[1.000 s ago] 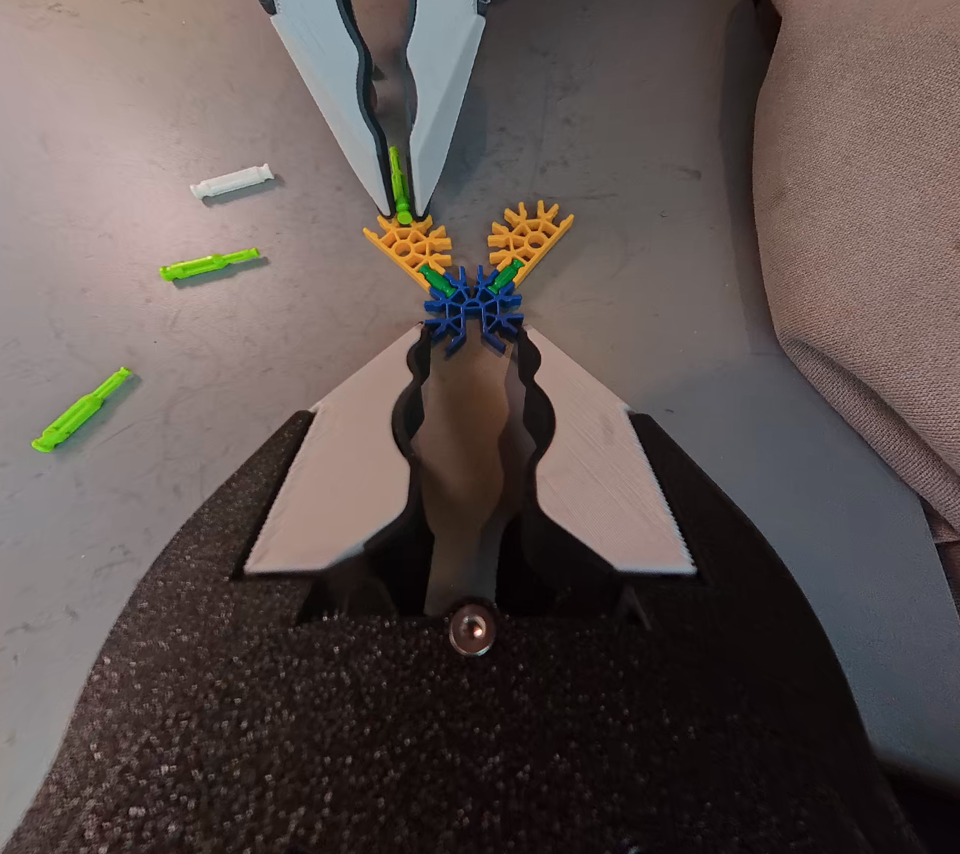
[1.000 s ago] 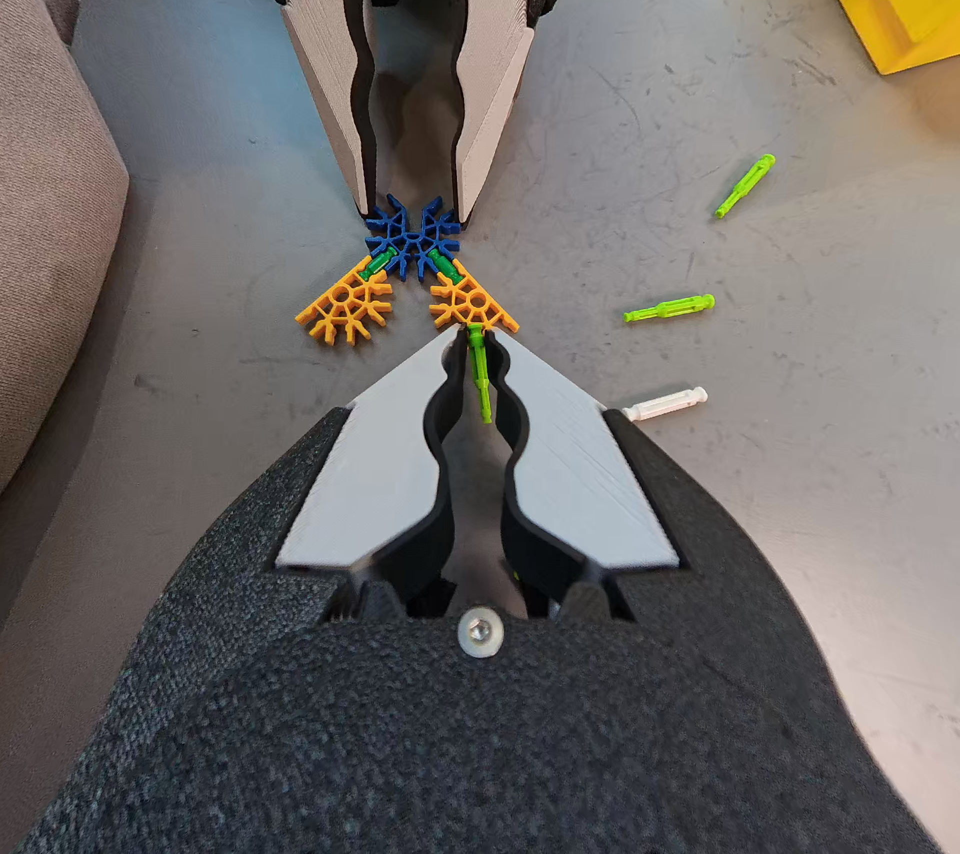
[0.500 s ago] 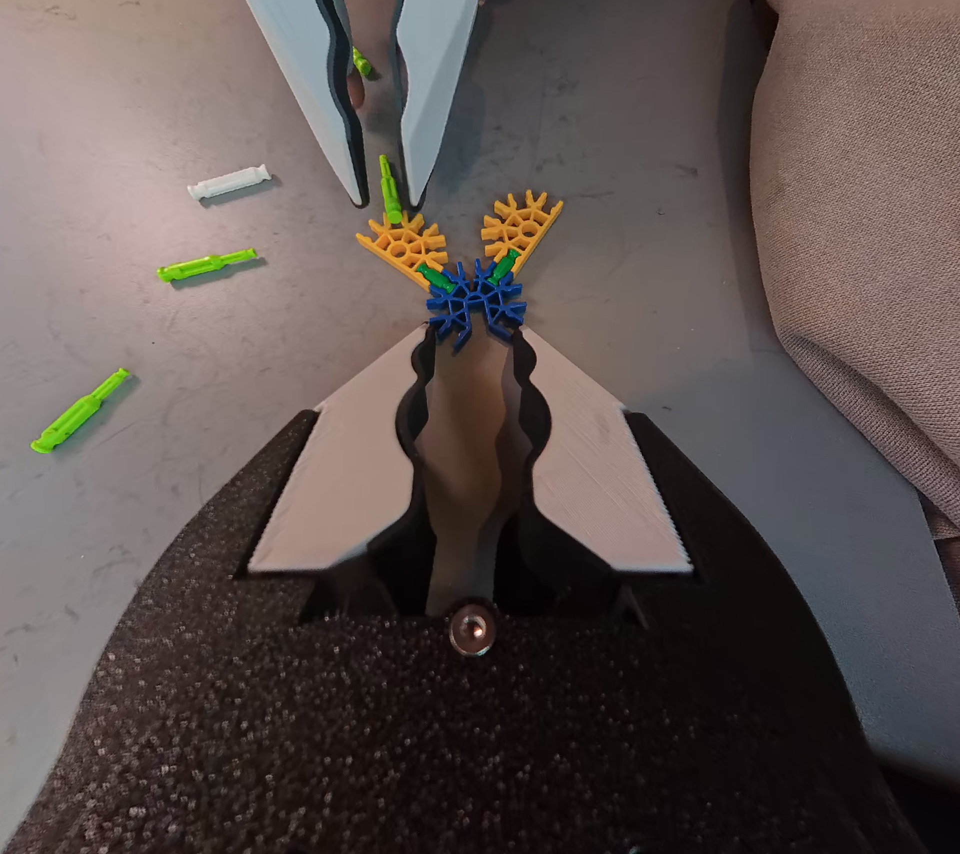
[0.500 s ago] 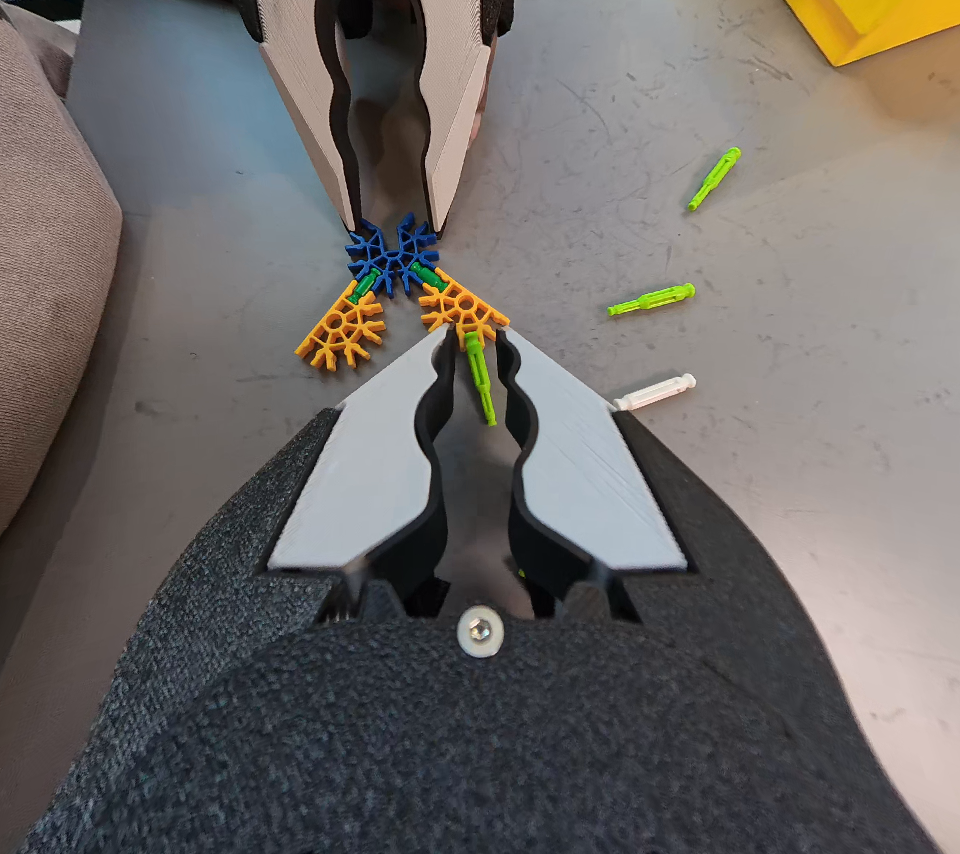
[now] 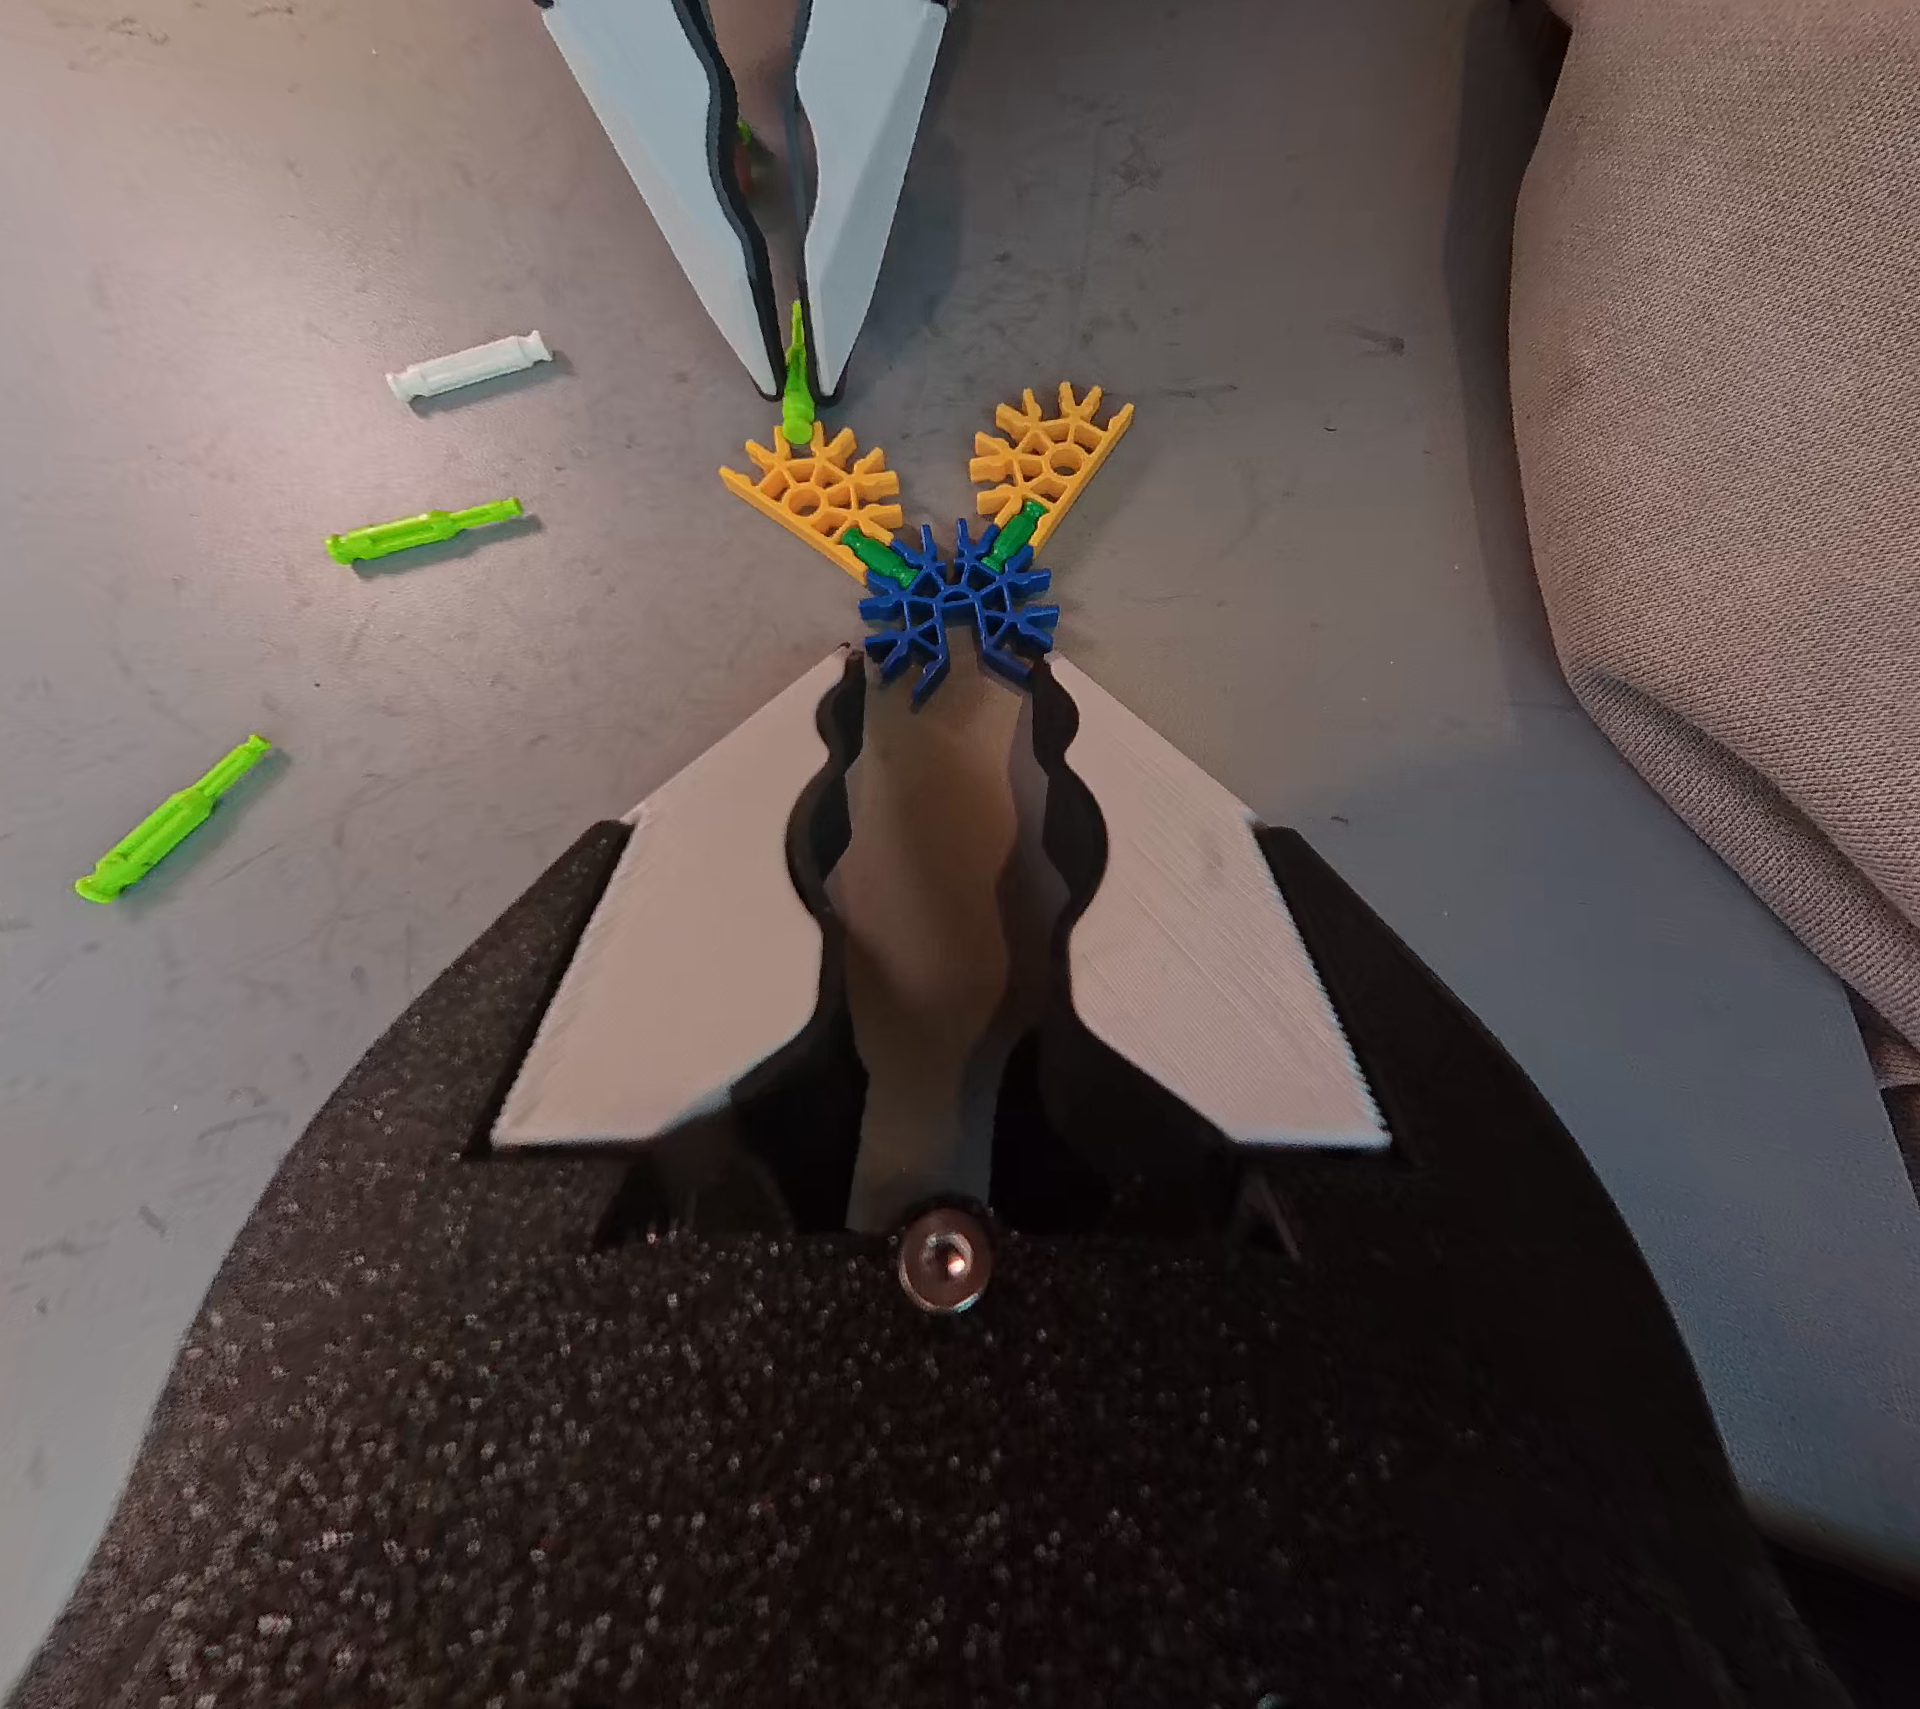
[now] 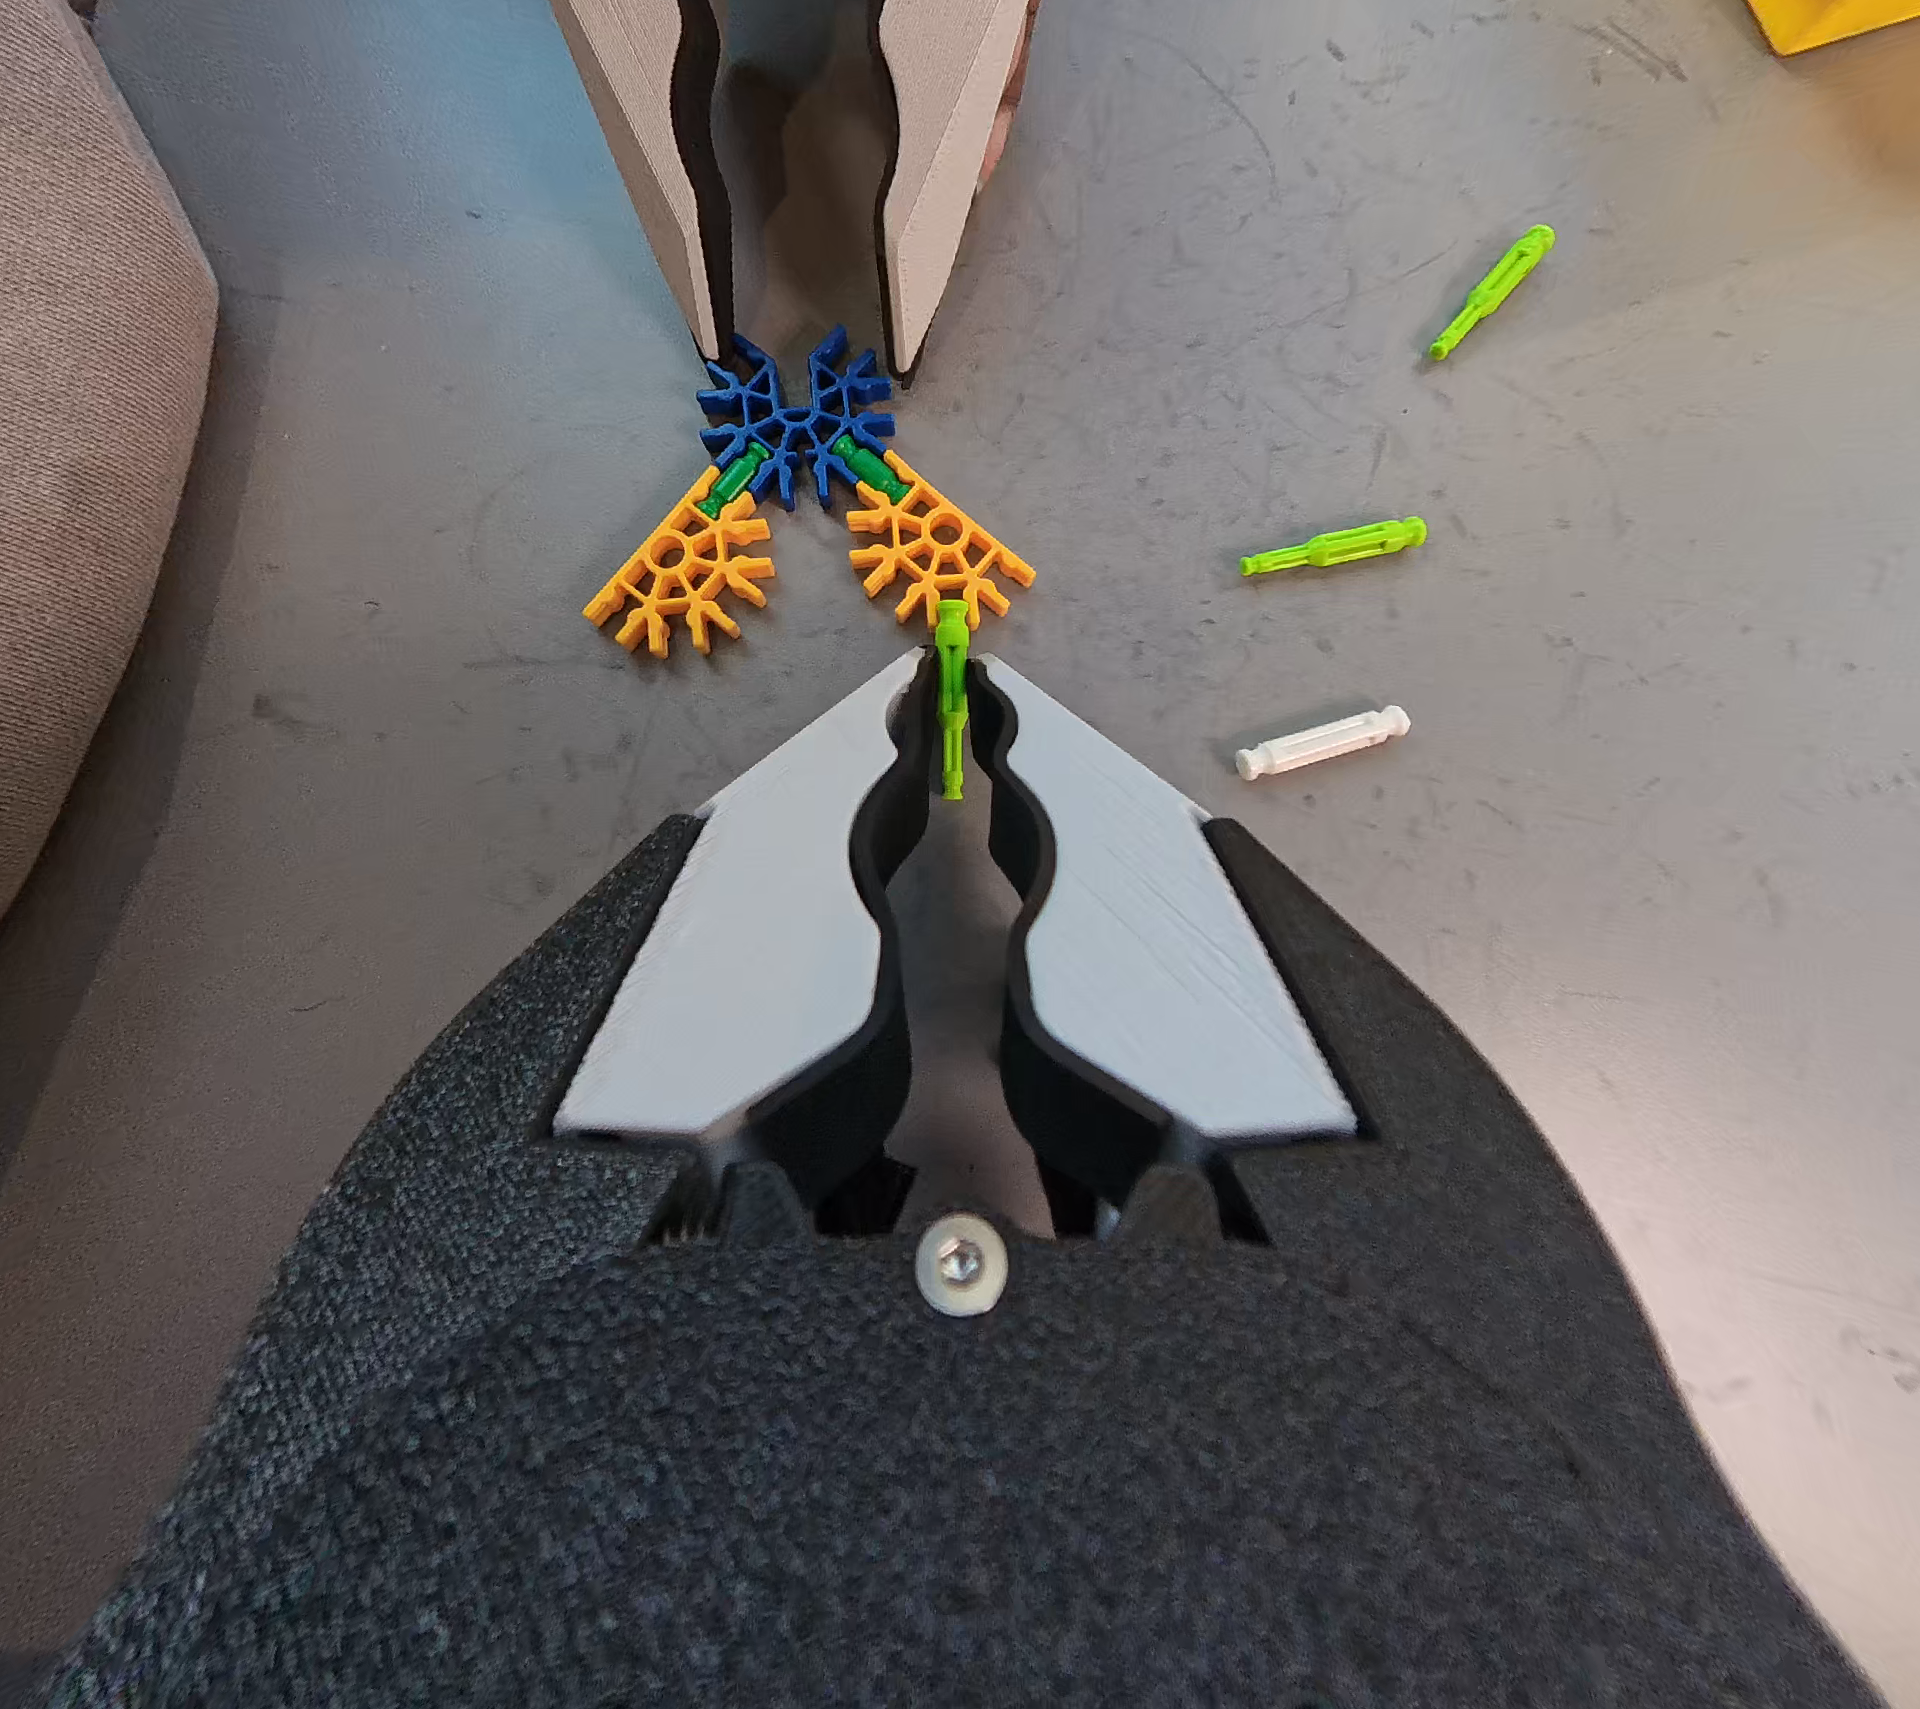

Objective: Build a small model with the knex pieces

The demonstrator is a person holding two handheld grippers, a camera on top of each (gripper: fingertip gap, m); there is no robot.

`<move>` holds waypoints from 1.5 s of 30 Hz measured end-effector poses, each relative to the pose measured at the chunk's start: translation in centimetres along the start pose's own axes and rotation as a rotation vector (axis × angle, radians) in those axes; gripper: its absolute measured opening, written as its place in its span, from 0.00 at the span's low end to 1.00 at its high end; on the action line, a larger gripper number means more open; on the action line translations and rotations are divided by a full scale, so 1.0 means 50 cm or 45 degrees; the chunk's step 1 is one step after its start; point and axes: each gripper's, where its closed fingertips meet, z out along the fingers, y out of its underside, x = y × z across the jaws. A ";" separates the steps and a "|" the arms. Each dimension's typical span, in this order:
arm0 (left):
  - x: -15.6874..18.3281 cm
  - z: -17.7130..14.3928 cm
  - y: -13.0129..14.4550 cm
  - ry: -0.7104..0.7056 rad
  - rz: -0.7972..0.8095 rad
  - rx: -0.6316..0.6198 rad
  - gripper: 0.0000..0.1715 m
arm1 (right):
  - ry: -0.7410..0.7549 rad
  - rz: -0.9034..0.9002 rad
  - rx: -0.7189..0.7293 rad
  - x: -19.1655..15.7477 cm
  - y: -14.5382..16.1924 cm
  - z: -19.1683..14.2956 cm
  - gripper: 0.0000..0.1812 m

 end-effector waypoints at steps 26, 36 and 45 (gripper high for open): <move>-0.001 0.000 -0.001 0.000 -0.005 0.001 0.21 | -0.027 0.017 0.069 0.002 -0.020 -0.011 0.01; 0.000 0.000 -0.001 0.009 -0.015 -0.001 0.20 | -0.022 -0.011 -0.069 0.002 -0.021 0.005 0.00; 0.001 0.000 -0.001 0.020 -0.013 -0.005 0.20 | -0.144 -0.120 -0.419 0.002 -0.021 0.010 0.00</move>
